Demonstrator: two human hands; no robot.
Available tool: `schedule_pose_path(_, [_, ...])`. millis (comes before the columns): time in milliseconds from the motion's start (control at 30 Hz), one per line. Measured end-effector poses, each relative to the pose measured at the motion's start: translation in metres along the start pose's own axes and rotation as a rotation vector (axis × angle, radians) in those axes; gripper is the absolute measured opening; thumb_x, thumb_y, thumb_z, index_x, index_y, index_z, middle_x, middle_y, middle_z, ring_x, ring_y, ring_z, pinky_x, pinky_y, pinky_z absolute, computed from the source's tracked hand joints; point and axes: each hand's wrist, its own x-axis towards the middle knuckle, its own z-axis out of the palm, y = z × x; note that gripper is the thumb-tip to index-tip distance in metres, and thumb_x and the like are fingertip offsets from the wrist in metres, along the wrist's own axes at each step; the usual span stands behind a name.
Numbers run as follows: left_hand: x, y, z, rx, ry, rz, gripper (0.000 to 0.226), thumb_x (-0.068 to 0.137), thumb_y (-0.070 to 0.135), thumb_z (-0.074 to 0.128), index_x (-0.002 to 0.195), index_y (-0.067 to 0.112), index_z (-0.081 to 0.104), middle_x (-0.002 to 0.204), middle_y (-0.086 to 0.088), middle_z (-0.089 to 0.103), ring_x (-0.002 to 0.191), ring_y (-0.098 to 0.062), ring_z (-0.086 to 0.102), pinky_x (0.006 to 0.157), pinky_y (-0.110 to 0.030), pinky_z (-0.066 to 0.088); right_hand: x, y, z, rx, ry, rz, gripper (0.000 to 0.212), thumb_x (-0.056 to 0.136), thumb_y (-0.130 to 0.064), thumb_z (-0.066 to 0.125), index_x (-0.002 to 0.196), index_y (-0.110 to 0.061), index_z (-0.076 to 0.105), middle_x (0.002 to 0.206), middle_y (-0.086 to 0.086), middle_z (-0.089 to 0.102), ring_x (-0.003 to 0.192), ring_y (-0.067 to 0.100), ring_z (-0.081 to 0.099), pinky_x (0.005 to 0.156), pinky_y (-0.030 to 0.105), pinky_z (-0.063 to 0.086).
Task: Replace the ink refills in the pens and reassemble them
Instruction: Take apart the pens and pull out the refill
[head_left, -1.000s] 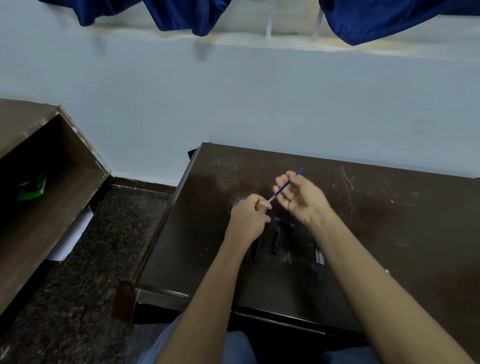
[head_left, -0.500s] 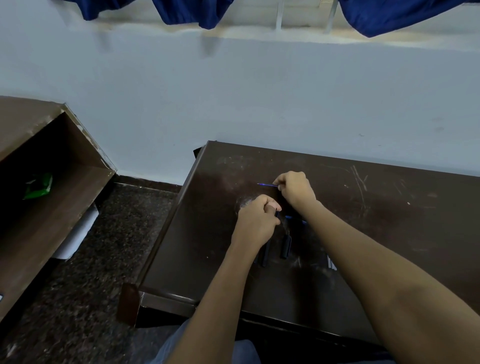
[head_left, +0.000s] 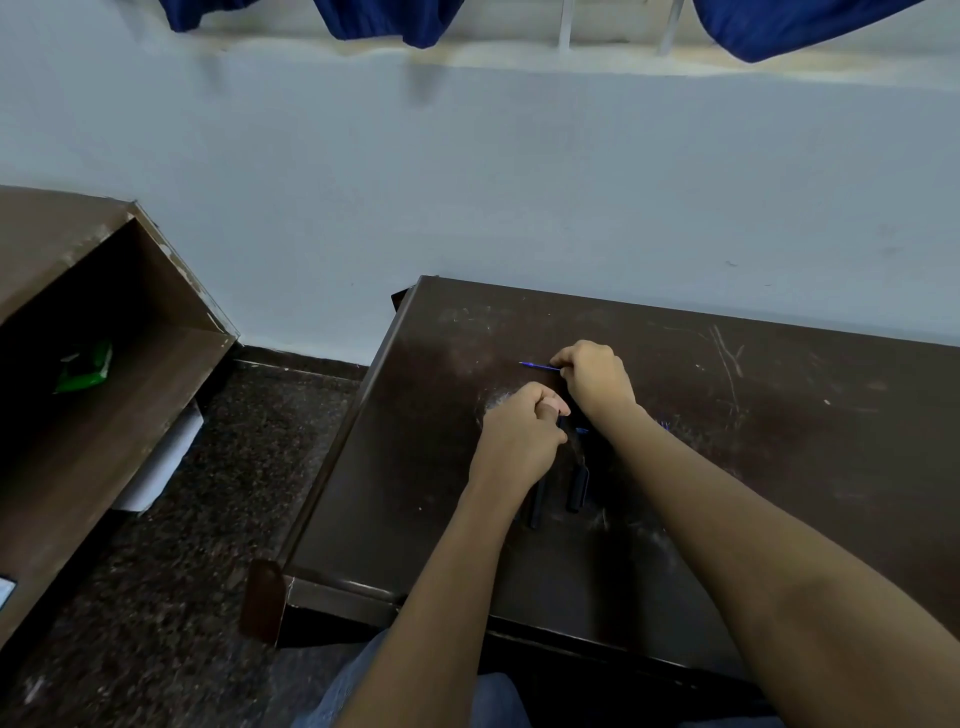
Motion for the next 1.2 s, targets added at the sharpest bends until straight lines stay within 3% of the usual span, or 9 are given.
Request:
schedule_pose_path(367, [0.002, -0.002, 0.001, 0.002, 0.005, -0.012, 0.025, 0.101, 0.019, 0.035, 0.101, 0.020, 0.060, 0.087, 0.003, 0.062, 0.066, 0.002, 0.050, 0.055, -0.015, 0.033, -0.002, -0.002, -0.004, -0.013, -0.039, 0.011, 0.039, 0.092, 0.001, 0.045, 0.122, -0.015, 0.063, 0.122, 0.011, 0.061, 0.110, 0.032, 0.059, 0.093, 0.042, 0.050])
schedule_pose_path(533, [0.004, -0.001, 0.002, -0.026, 0.047, -0.051, 0.027, 0.098, 0.016, 0.038, 0.107, 0.014, 0.064, 0.109, -0.004, 0.067, 0.064, -0.001, 0.049, 0.055, -0.014, 0.034, -0.023, 0.008, -0.019, 0.047, 0.212, -0.053, 0.035, 0.090, 0.004, 0.043, 0.116, -0.008, 0.062, 0.114, 0.014, 0.061, 0.110, 0.031, 0.052, 0.087, 0.040, 0.046])
schedule_pose_path(600, [0.006, -0.002, 0.004, -0.031, 0.064, -0.067, 0.028, 0.097, 0.015, 0.039, 0.106, 0.012, 0.065, 0.111, -0.005, 0.066, 0.070, -0.004, 0.051, 0.056, -0.015, 0.036, -0.034, 0.015, -0.026, 0.068, 0.166, -0.045, 0.026, 0.092, -0.005, 0.047, 0.111, -0.009, 0.064, 0.111, 0.014, 0.062, 0.105, 0.031, 0.057, 0.087, 0.043, 0.049])
schedule_pose_path(800, [0.008, -0.004, 0.006, -0.024, 0.089, -0.077, 0.031, 0.097, 0.015, 0.038, 0.115, 0.007, 0.063, 0.114, -0.008, 0.066, 0.097, -0.015, 0.061, 0.070, -0.019, 0.043, -0.059, 0.027, -0.032, 0.047, -0.186, 0.061, 0.016, 0.081, -0.017, 0.067, 0.097, -0.020, 0.070, 0.106, 0.007, 0.068, 0.097, 0.026, 0.064, 0.089, 0.042, 0.053])
schedule_pose_path(1033, [0.009, -0.004, 0.008, 0.001, 0.086, -0.086, 0.032, 0.097, 0.015, 0.038, 0.120, 0.008, 0.059, 0.116, -0.009, 0.066, 0.103, -0.019, 0.063, 0.083, -0.027, 0.046, -0.083, 0.024, -0.020, 0.040, -0.191, 0.082, 0.021, 0.079, -0.007, 0.063, 0.094, -0.020, 0.070, 0.102, 0.009, 0.068, 0.096, 0.030, 0.065, 0.086, 0.041, 0.054])
schedule_pose_path(1200, [0.006, 0.000, 0.009, 0.002, 0.087, -0.080, 0.032, 0.098, 0.014, 0.037, 0.118, 0.009, 0.062, 0.115, -0.007, 0.067, 0.105, -0.019, 0.061, 0.081, -0.025, 0.044, -0.090, 0.020, -0.013, 0.127, -0.208, 0.047, 0.024, 0.085, -0.003, 0.058, 0.096, -0.018, 0.073, 0.102, 0.008, 0.072, 0.099, 0.025, 0.066, 0.092, 0.037, 0.052])
